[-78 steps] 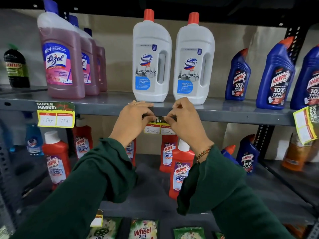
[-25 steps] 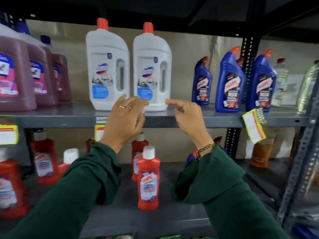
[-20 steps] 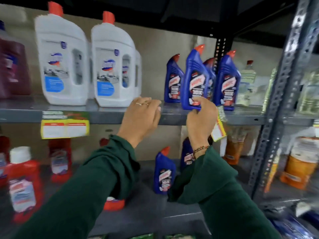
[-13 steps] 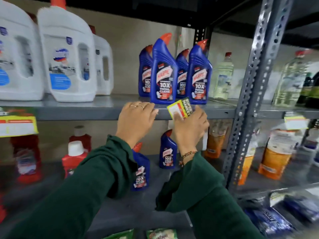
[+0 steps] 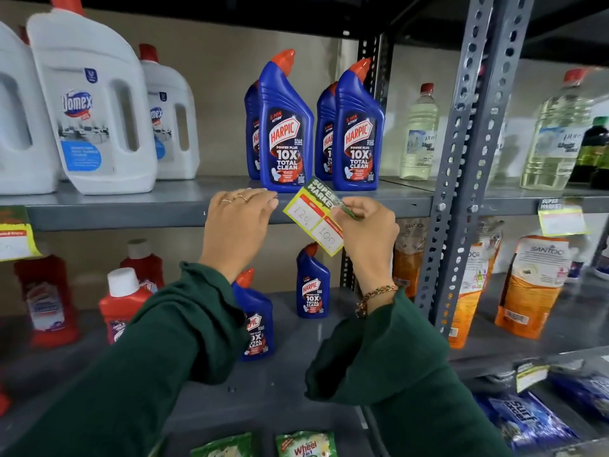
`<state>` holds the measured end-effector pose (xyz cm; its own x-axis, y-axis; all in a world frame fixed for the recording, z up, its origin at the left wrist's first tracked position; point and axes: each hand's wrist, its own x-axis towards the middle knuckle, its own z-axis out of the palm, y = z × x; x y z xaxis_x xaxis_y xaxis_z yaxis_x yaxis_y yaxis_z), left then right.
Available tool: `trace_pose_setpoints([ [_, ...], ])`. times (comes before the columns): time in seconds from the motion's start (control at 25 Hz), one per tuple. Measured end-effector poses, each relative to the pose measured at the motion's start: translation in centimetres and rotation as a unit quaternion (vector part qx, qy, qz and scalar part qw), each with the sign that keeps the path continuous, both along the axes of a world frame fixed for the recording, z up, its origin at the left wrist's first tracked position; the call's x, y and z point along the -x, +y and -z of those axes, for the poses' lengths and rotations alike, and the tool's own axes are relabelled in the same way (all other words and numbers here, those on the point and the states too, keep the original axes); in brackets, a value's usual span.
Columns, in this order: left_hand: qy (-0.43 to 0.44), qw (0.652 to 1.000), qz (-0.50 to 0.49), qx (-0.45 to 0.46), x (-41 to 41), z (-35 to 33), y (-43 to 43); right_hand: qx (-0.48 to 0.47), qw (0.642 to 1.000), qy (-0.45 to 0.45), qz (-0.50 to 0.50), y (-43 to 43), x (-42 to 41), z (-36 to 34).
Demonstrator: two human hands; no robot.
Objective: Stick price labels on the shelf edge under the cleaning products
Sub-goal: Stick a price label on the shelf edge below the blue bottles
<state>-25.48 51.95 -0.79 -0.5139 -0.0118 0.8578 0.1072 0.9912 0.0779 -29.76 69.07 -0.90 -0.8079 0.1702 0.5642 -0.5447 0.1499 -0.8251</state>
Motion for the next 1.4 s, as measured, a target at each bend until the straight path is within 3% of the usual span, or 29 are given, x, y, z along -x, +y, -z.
trace_pose_setpoints([
  [0.08, -0.014, 0.994, 0.089, -0.058, -0.3, -0.5, 0.9, -0.053, 0.997, 0.029, -0.057, 0.5, -0.2, -0.3],
  [0.2, -0.023, 0.995, 0.091, 0.016, -0.2, -0.7, 1.8, -0.161, 0.98, 0.054, -0.104, 0.9, -0.2, -0.5],
  [0.44, -0.081, 0.994, 0.066, -0.043, -0.2, -0.5, 1.9, -0.324, 0.928, 0.183, -0.005, 1.2, 1.5, 0.1],
  [0.84, -0.083, 0.995, 0.028, -0.053, 0.7, -0.4, 2.8, -0.308, 0.938, 0.161, 0.018, 0.1, 2.1, -0.4],
  [1.08, -0.072, 0.99, 0.049, -0.115, 0.7, -1.5, 2.8, -0.275, 0.951, 0.141, 0.01, 0.3, 2.3, -1.6],
  [1.24, -0.075, 0.993, 0.017, -0.09, 1.2, -2.0, 2.9, -0.283, 0.947, 0.147, 0.03, -0.3, 2.7, -1.7],
  [1.4, -0.067, 0.993, 0.015, -0.097, 1.2, -2.0, 3.2, -0.226, 0.962, 0.143, 0.049, -0.1, 2.5, -1.1],
])
